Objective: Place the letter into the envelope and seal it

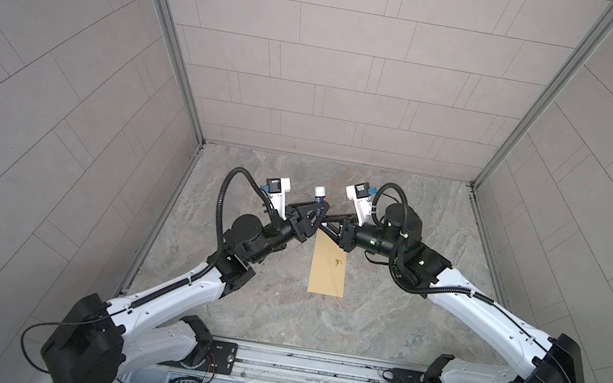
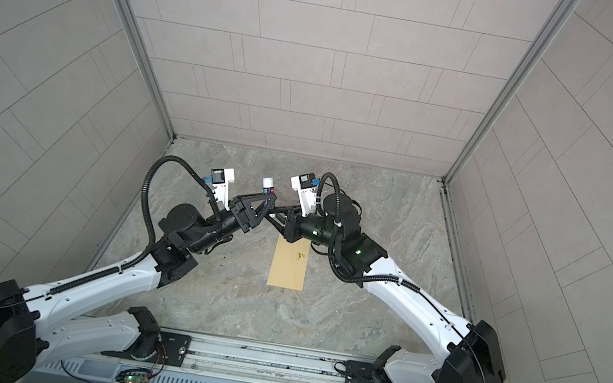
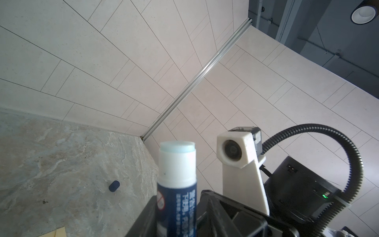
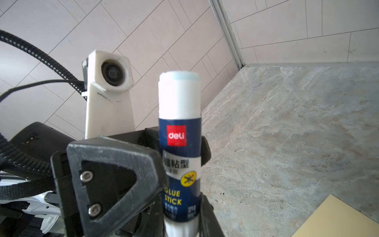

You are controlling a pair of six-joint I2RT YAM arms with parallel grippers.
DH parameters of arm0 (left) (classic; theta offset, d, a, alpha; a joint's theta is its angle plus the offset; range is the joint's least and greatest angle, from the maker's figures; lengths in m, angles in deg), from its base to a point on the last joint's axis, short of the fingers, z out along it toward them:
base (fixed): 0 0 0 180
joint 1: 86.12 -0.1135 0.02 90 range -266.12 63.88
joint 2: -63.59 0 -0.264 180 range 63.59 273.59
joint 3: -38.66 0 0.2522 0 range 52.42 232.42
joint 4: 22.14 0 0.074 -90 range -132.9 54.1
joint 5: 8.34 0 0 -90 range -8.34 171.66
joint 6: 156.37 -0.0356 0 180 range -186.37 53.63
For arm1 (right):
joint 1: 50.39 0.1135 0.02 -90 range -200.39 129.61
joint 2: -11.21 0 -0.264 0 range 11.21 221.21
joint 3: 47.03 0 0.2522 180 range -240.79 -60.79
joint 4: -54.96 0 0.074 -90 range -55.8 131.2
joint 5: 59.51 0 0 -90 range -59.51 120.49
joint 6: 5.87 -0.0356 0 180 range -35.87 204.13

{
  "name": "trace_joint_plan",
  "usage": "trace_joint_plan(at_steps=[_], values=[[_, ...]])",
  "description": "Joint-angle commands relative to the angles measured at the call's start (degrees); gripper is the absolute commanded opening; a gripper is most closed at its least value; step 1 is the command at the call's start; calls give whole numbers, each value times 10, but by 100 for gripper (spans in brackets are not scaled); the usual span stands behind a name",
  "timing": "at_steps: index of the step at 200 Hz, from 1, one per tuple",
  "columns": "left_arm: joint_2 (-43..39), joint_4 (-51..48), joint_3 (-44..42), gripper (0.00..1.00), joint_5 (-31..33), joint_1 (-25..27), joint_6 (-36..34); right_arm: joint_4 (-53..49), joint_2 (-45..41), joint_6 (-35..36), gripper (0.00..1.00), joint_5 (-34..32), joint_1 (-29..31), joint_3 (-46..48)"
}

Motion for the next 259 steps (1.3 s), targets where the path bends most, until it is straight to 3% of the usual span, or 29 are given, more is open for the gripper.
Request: trace_joint_plan(at_steps=[1,18,49,127,159,186,219,259], values=[[-17,10,0,43,-19,2,-19,-12,-19,24,0,4,-2,-12],[-18,6,0,43,-19,3,-24,-34,-16,36,0,18,-2,-22],[-22,-1,-1,34,-14,1,-27,-53,-15,52,0,30,-2,-25],[-27,-19,0,37,-11,-3,-41,-87,-8,79,0,52,-2,-37],[-26,-20,-1,13,-9,-4,-40,-90,-8,80,0,53,-2,-39],[-28,-19,-5,0,-1,-5,-38,-92,-12,81,0,43,-2,-39],[-38,1,-15,0,39,-5,-3,-63,-31,60,42,18,-3,-23],[-37,31,-5,0,58,-5,65,95,-57,-58,59,12,-3,58]])
